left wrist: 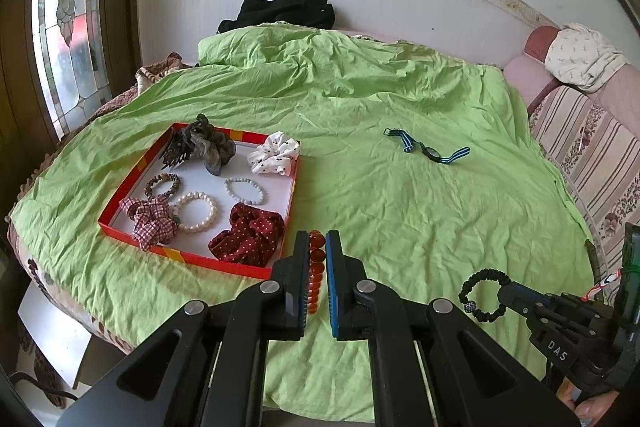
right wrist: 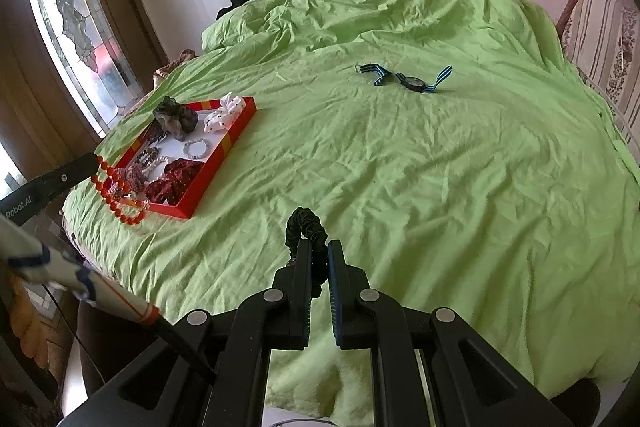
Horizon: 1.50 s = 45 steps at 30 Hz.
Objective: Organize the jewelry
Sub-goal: 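Hold the red bracelet and black hair tie still above the bed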
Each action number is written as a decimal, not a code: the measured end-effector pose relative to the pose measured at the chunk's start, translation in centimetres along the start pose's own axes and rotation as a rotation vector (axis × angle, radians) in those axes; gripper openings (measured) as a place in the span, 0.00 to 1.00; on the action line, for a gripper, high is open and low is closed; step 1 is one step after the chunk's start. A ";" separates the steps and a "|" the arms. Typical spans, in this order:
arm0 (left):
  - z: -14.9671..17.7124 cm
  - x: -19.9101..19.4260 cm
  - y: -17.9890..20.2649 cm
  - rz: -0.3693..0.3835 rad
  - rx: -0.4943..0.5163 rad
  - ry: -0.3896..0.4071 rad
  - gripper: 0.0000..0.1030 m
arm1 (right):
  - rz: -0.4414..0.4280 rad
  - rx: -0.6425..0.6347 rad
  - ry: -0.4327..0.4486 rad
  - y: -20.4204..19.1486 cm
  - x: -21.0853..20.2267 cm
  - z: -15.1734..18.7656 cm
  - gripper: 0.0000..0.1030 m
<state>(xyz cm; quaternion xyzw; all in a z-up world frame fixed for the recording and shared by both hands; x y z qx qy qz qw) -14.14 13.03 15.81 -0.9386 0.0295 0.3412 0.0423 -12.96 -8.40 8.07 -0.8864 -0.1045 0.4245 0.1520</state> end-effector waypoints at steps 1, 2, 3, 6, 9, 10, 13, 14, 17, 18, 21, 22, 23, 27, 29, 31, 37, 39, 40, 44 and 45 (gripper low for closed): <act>0.0 -0.1 0.0 -0.001 0.000 -0.001 0.07 | -0.001 -0.001 -0.001 0.0 0.0 0.0 0.08; 0.1 0.0 -0.1 -0.001 -0.001 -0.002 0.07 | -0.002 -0.002 -0.002 0.0 0.1 0.0 0.08; 0.3 -0.1 -0.1 -0.002 -0.001 -0.003 0.07 | -0.004 -0.003 -0.003 0.0 0.1 0.0 0.08; 0.9 0.0 -0.4 -0.003 -0.001 -0.008 0.07 | -0.006 0.000 -0.006 -0.1 0.3 0.1 0.08; 0.9 -0.1 -0.3 -0.001 -0.002 -0.009 0.07 | -0.008 0.006 -0.011 0.1 0.6 0.1 0.08; 0.9 0.0 -0.3 0.000 -0.001 -0.010 0.07 | -0.009 0.011 -0.013 0.2 0.7 0.1 0.08; 1.2 0.1 -0.2 0.004 0.004 -0.015 0.07 | -0.014 0.021 -0.019 0.6 0.9 0.1 0.08; 1.4 0.1 -0.2 0.006 0.005 -0.016 0.07 | -0.015 0.023 -0.021 0.7 1.0 0.1 0.08; 0.9 0.6 0.2 0.011 0.009 -0.023 0.07 | -0.015 0.032 -0.027 1.1 1.3 0.1 0.08; 0.7 0.8 0.4 0.011 0.010 -0.025 0.07 | -0.015 0.034 -0.028 1.2 1.4 0.1 0.08; 0.5 1.1 0.5 0.015 0.009 -0.031 0.07 | -0.015 0.046 -0.035 1.8 1.8 0.1 0.08; 0.4 1.2 0.4 0.016 0.008 -0.033 0.07 | -0.015 0.051 -0.038 2.0 1.9 0.1 0.08; 0.5 1.3 0.4 0.017 0.006 -0.036 0.07 | -0.015 0.056 -0.040 2.2 2.1 0.1 0.08; 0.3 1.8 0.3 0.012 0.006 -0.044 0.07 | -0.018 0.073 -0.052 2.8 2.7 0.0 0.08; 0.2 2.2 0.1 0.011 0.003 -0.051 0.07 | -0.019 0.077 -0.059 3.1 3.1 0.0 0.08; 0.2 2.7 -0.1 0.013 -0.004 -0.061 0.07 | -0.018 0.078 -0.063 3.3 3.4 0.0 0.08; -0.3 3.1 -1.3 0.037 -0.050 -0.069 0.07 | -0.016 0.098 -0.076 4.1 4.2 -0.3 0.08; -0.6 3.0 -1.8 0.031 -0.061 -0.064 0.07 | -0.014 0.105 -0.081 4.3 4.5 -0.4 0.08; -0.6 3.0 -2.2 0.032 -0.069 -0.062 0.07 | -0.012 0.107 -0.085 4.4 4.7 -0.4 0.08; -1.1 2.8 -3.9 0.038 -0.113 -0.052 0.07 | -0.007 0.111 -0.102 4.5 5.5 -0.4 0.08; -1.2 2.8 -4.5 0.030 -0.123 -0.047 0.07 | -0.007 0.112 -0.105 4.5 5.6 -0.5 0.08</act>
Point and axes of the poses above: each gripper's, at about its wrist camera, not at the fingertips, and x roughly the way its jaws point, y to its right, z to its underside, the point moved 3 cm from there along x, roughly the way its jaws point, and after that the axes turned 12 degrees about x, right-handed, at the moved point
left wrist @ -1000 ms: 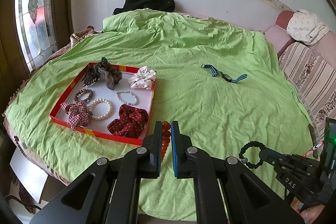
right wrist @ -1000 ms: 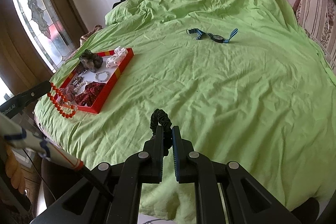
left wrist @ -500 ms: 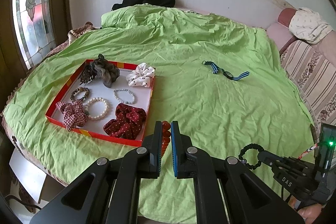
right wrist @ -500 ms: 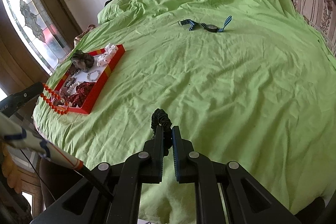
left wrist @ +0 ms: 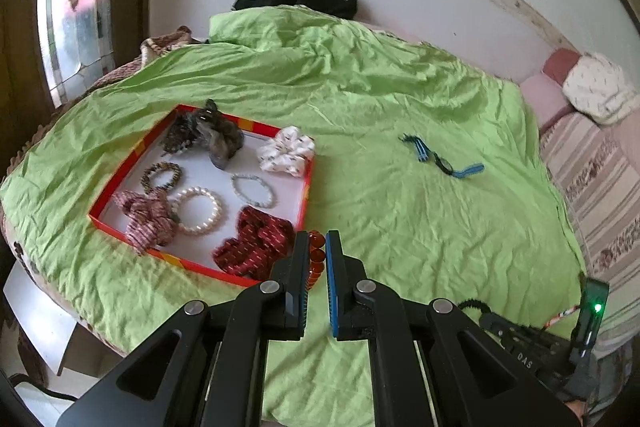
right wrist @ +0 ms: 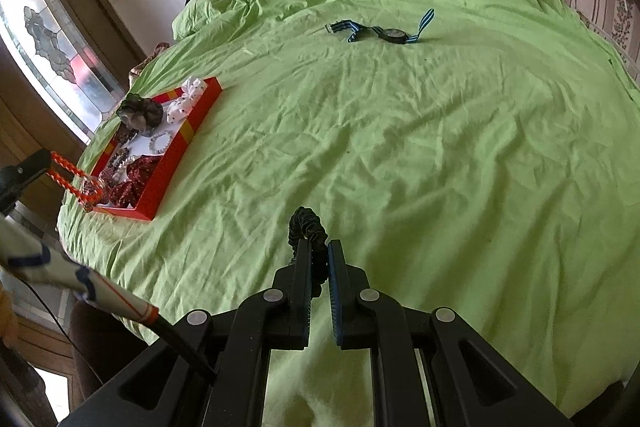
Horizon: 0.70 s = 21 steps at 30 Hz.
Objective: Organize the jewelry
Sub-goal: 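Hold the red bracelet and black hair tie still above the bed, then carry the red bracelet and black hair tie into the tray and open both tools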
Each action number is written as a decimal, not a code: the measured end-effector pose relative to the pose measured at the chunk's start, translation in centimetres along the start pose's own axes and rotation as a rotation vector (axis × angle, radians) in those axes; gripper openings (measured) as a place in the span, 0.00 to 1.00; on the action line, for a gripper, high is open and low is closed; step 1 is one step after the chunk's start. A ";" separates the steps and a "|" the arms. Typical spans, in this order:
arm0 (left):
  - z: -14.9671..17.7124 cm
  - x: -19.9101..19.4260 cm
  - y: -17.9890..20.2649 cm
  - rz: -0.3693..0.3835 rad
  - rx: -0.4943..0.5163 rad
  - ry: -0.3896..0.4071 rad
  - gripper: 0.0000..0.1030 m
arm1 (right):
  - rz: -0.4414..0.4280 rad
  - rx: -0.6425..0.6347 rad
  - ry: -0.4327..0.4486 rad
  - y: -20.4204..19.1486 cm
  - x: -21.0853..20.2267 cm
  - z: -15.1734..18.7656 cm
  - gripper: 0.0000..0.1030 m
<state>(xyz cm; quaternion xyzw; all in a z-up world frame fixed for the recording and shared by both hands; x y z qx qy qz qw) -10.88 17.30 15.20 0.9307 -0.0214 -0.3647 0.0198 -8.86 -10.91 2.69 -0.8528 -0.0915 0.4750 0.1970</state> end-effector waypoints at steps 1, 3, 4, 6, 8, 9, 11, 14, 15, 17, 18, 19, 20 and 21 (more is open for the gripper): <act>-0.2 -0.1 -0.6 -0.009 -0.009 0.006 0.07 | 0.000 0.001 -0.003 0.0 0.2 -0.1 0.08; -0.4 -0.1 -1.7 -0.027 -0.028 0.012 0.07 | -0.004 0.006 -0.013 -0.1 0.4 -0.2 0.08; -0.5 -0.1 -2.3 -0.035 -0.039 0.013 0.07 | -0.006 0.009 -0.017 -0.1 0.6 -0.3 0.08; -0.5 0.2 -3.3 -0.052 -0.057 0.011 0.07 | -0.007 0.010 -0.023 -0.3 0.9 -0.4 0.08; -0.4 0.6 -4.4 -0.070 -0.073 0.005 0.07 | -0.005 0.003 -0.024 -0.7 1.1 -0.7 0.08; -0.4 0.7 -4.8 -0.076 -0.080 0.002 0.07 | -0.003 -0.003 -0.024 -0.8 1.3 -0.8 0.08; -0.2 1.2 -6.0 -0.085 -0.103 -0.004 0.07 | -0.004 -0.010 -0.024 -1.2 1.4 -1.0 0.08; 0.0 1.5 -7.6 -0.092 -0.133 -0.006 0.07 | 0.000 -0.025 -0.027 -1.8 1.7 -1.4 0.08; 0.1 1.6 -8.1 -0.093 -0.139 -0.006 0.07 | 0.003 -0.034 -0.028 -2.2 1.9 -1.5 0.08; 0.3 1.8 -8.9 -0.092 -0.154 -0.007 0.07 | 0.006 -0.048 -0.031 -2.9 2.1 -1.6 0.08; 0.4 1.9 -9.3 -0.091 -0.158 -0.008 0.07 | 0.006 -0.054 -0.033 -3.3 2.2 -1.7 0.08; 0.4 2.0 -9.6 -0.089 -0.162 -0.009 0.07 | 0.005 -0.065 -0.036 -3.9 2.4 -1.8 0.08; 0.4 2.2 -10.0 -0.086 -0.163 -0.012 0.07 | 0.004 -0.073 -0.038 -4.4 2.5 -1.8 0.08; 0.3 2.4 -10.3 -0.082 -0.162 -0.013 0.07 | 0.001 -0.081 -0.041 -4.9 2.7 -1.9 0.08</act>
Point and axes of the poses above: each gripper's, at about its wrist camera, not at the fingertips, and x roughly the way its jaws point, y to its right, z to its underside, the point moved 3 cm from there along x, roughly the way its jaws point, and after that the axes turned 12 degrees about x, right-handed, at the moved point
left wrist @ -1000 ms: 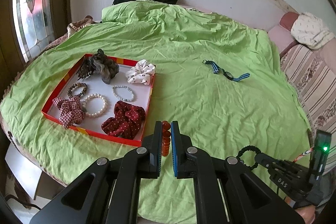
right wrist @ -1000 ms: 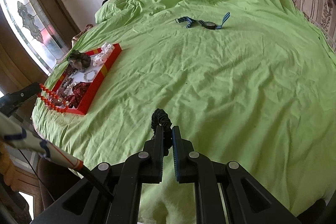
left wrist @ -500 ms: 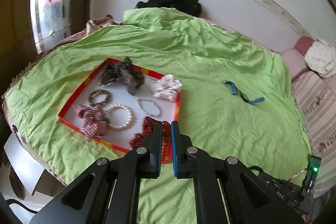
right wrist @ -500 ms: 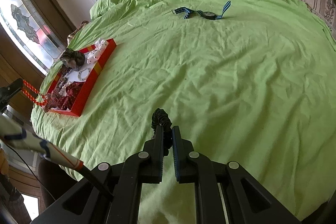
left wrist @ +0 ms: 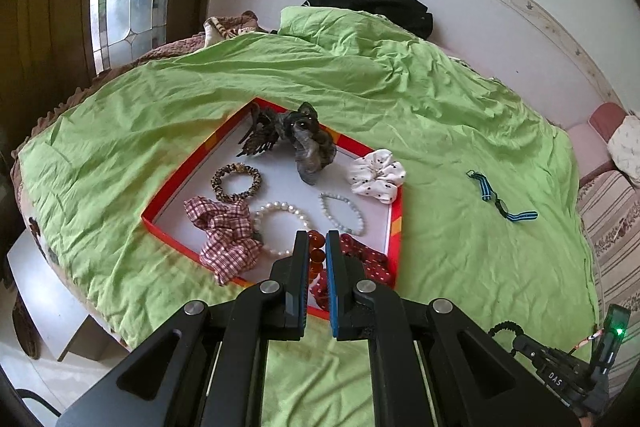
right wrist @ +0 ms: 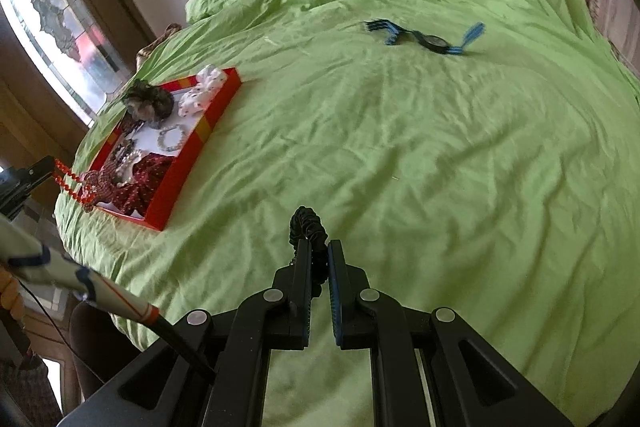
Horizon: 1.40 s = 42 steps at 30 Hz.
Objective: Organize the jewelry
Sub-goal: 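Carry the red bracelet and black hair tie into the tray and open both tools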
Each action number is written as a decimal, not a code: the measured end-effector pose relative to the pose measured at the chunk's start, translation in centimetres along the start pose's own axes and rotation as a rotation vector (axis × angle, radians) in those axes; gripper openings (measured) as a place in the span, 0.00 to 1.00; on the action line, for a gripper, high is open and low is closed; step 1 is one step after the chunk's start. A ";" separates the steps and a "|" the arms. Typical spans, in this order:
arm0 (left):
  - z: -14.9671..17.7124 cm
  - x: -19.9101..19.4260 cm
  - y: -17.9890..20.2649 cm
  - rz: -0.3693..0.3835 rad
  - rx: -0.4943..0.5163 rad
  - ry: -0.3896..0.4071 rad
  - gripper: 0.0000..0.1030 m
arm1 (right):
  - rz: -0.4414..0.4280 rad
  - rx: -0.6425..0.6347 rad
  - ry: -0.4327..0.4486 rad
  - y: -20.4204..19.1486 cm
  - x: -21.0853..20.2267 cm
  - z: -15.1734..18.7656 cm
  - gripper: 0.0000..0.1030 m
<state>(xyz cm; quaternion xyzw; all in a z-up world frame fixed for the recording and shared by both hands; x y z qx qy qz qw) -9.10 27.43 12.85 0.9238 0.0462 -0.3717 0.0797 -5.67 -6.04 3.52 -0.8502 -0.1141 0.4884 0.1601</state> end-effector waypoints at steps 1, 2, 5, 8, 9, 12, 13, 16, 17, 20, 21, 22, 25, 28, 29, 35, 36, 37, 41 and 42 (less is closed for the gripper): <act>-0.2 0.2 -0.2 0.003 0.003 0.000 0.07 | -0.006 -0.009 -0.005 -0.6 0.2 -0.1 0.08; -0.5 0.3 -0.4 0.012 0.006 0.000 0.07 | -0.015 -0.021 -0.013 -1.5 0.4 -0.3 0.08; -1.6 0.9 -1.0 0.070 0.003 -0.001 0.07 | -0.043 -0.060 -0.026 -4.0 0.9 -1.0 0.08; -3.1 2.0 -1.5 0.141 0.004 -0.014 0.07 | -0.084 -0.108 -0.023 -7.2 1.2 -2.2 0.08; -3.5 2.4 -1.6 0.155 0.005 -0.019 0.07 | -0.097 -0.121 -0.022 -8.1 1.3 -2.6 0.08; -4.7 3.8 -2.1 0.196 0.000 -0.043 0.07 | -0.133 -0.169 -0.014 -11.6 1.8 -3.9 0.08; -5.0 4.3 -2.3 0.207 -0.004 -0.052 0.07 | -0.139 -0.187 -0.011 -12.7 2.0 -4.2 0.08; -5.9 5.8 -2.7 0.229 -0.009 -0.072 0.07 | -0.157 -0.235 -0.008 -15.5 2.9 -4.8 0.08; -6.1 6.2 -2.9 0.230 -0.010 -0.078 0.07 | -0.163 -0.248 -0.007 -16.4 3.3 -5.0 0.08; -6.9 8.4 -3.2 0.245 -0.024 -0.107 0.07 | -0.177 -0.278 -0.007 -18.5 4.5 -5.5 0.08; -6.9 9.1 -3.3 0.249 -0.028 -0.117 0.07 | -0.186 -0.287 -0.014 -19.4 5.1 -5.7 0.08; -7.1 9.8 -3.3 0.251 -0.030 -0.127 0.07 | -0.191 -0.292 -0.018 -19.9 5.5 -5.8 0.08; -7.5 12.1 -3.4 0.247 -0.033 -0.154 0.07 | -0.206 -0.322 -0.041 -21.9 7.4 -5.8 0.08; -7.7 14.4 -3.9 0.216 -0.040 -0.184 0.07 | -0.209 -0.341 -0.066 -23.4 9.3 -5.5 0.08; -7.7 15.0 -4.1 0.203 -0.041 -0.192 0.07 | -0.211 -0.341 -0.080 -23.7 10.1 -5.4 0.08; -7.5 17.0 -5.1 0.164 -0.043 -0.209 0.07 | -0.211 -0.305 -0.139 -23.8 13.4 -5.4 0.08; -7.4 17.2 -5.2 0.162 -0.046 -0.211 0.07 | -0.207 -0.301 -0.144 -23.7 13.8 -5.4 0.08; -7.4 17.3 -5.3 0.162 -0.048 -0.213 0.07 | -0.204 -0.298 -0.150 -23.5 14.1 -5.4 0.08; -7.0 17.4 -5.3 0.155 -0.050 -0.215 0.07 | -0.193 -0.294 -0.163 -23.1 15.0 -5.3 0.09; -6.9 17.3 -5.2 0.154 -0.048 -0.215 0.07 | -0.191 -0.293 -0.165 -23.1 15.1 -5.2 0.09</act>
Point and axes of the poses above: each gripper's, at about its wrist camera, not at the fingertips, and x roughly the way its jaws point, y to its right, z to its underside, the point moved 3 cm from there along x, roughly the way its jaws point, and after that the axes turned 12 degrees about x, right-handed, at the moved point
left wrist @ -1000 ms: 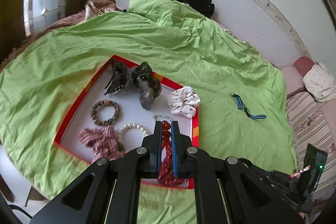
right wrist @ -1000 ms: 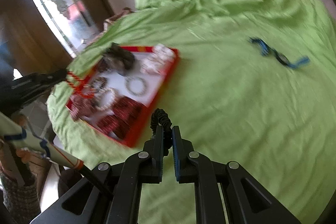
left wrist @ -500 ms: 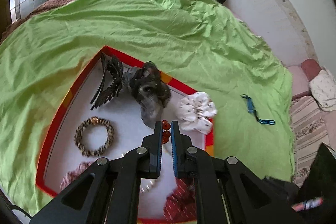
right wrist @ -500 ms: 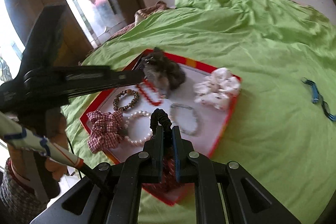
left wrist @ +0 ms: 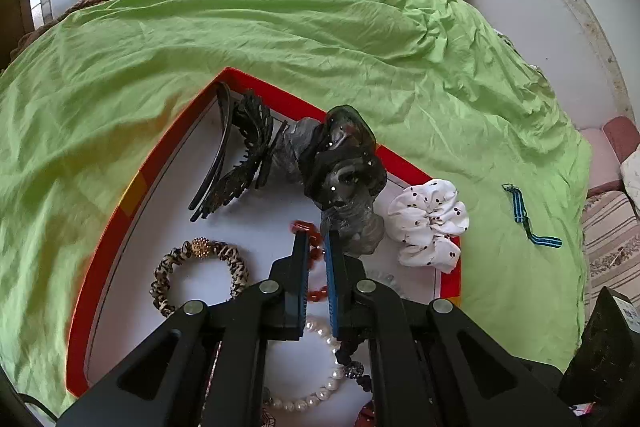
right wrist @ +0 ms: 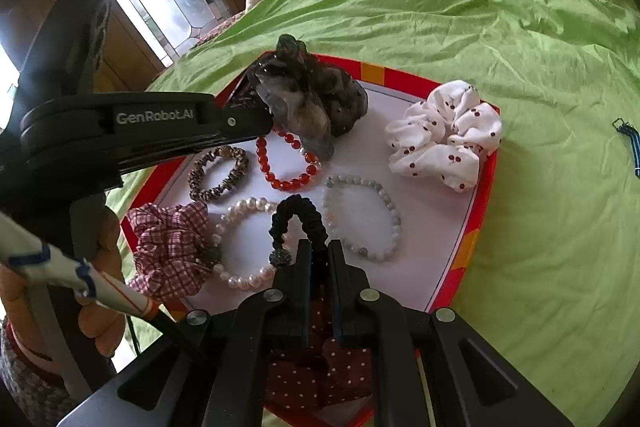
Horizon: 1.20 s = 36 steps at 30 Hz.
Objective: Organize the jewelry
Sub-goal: 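Carry the red bracelet and black hair tie into the tray and open both tools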
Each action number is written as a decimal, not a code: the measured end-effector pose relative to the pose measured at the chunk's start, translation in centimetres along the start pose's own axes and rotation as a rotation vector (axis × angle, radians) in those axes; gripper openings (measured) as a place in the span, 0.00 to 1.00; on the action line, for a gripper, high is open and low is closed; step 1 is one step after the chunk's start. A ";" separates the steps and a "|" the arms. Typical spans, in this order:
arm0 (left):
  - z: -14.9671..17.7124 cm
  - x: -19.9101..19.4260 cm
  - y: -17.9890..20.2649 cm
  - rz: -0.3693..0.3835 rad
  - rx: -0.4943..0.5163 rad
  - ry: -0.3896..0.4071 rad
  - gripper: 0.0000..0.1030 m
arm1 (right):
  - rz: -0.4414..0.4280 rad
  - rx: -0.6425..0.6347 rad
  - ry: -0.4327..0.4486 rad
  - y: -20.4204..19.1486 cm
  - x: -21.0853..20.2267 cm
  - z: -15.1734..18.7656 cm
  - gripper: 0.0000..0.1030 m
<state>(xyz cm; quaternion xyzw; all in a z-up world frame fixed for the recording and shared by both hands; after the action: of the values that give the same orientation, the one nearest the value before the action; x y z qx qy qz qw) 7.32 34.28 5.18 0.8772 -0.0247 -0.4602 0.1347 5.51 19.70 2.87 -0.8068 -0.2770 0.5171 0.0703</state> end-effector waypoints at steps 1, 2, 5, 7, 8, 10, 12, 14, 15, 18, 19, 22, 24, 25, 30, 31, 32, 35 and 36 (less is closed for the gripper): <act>0.1 -0.1 0.1 0.001 0.001 0.001 0.07 | 0.001 0.001 -0.003 0.1 0.1 0.0 0.10; 0.2 -0.3 0.3 0.001 0.003 0.003 0.07 | 0.002 0.001 -0.005 0.1 0.1 0.1 0.11; 0.4 -1.1 0.7 0.006 0.003 0.002 0.11 | -0.008 0.003 -0.003 0.1 -0.5 0.0 0.12; 0.6 -2.0 0.8 0.017 -0.008 0.012 0.24 | -0.011 0.004 0.012 0.0 -1.3 -0.1 0.14; 0.8 -2.8 0.9 0.022 -0.017 0.028 0.33 | -0.012 0.003 0.022 0.1 -1.8 -0.1 0.19; 1.2 -4.2 1.1 0.026 -0.023 0.057 0.41 | -0.012 0.006 0.053 0.3 -3.2 -0.2 0.27; 1.8 -5.3 1.4 0.022 -0.025 0.071 0.43 | -0.005 0.021 0.077 1.0 -4.4 -0.2 0.30; 2.8 -6.4 1.6 0.001 -0.017 0.078 0.43 | 0.004 0.043 0.088 1.7 -5.1 -0.1 0.30; 3.2 -6.9 1.7 -0.013 -0.013 0.081 0.44 | 0.009 0.055 0.092 2.2 -5.4 0.0 0.30; 4.8 -8.1 1.9 -0.053 -0.005 0.093 0.45 | 0.055 0.087 0.106 3.7 -5.8 0.4 0.30; 5.4 -8.4 2.0 -0.061 -0.007 0.096 0.47 | 0.098 0.094 0.111 4.2 -5.7 0.5 0.30; 6.6 -8.6 2.2 -0.065 -0.013 0.088 0.47 | 0.179 0.108 0.082 5.5 -3.9 0.2 0.30; 7.3 -8.7 2.6 -0.057 -0.013 0.080 0.47 | 0.198 0.127 0.042 6.5 -2.3 -0.3 0.30; 7.5 -8.7 2.7 -0.056 -0.011 0.079 0.47 | 0.192 0.153 0.014 7.1 -1.2 -0.5 0.30; 8.3 -9.4 3.7 -0.075 0.023 0.079 0.47 | 0.159 0.210 -0.010 8.4 -0.4 -0.9 0.08; 8.5 -9.4 3.8 -0.077 0.027 0.078 0.47 | 0.186 0.222 0.014 8.8 -1.0 -0.9 0.05; 8.6 -9.4 3.9 -0.077 0.030 0.075 0.47 | 0.198 0.229 0.022 9.1 -1.3 -0.9 0.04; 8.9 -9.4 4.5 -0.066 0.041 0.068 0.47 | 0.235 0.290 0.057 11.6 -3.2 -0.4 0.03; 9.1 -9.3 4.9 -0.061 0.049 0.063 0.47 | 0.245 0.301 0.062 12.1 -3.7 -0.2 0.03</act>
<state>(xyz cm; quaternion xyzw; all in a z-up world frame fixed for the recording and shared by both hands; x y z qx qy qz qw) -5.03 29.19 8.97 0.8947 -0.0046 -0.4354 0.0998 9.05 7.65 1.05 -0.8305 -0.0940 0.5321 0.1354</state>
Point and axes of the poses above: each gripper's, at about its wrist camera, not at the fingertips, and x roughly the way its jaws point, y to its right, z to its underside, the point moved 3 cm from there along x, roughly the way its jaws point, and after that the axes turned 12 degrees about x, right-handed, at the moved point
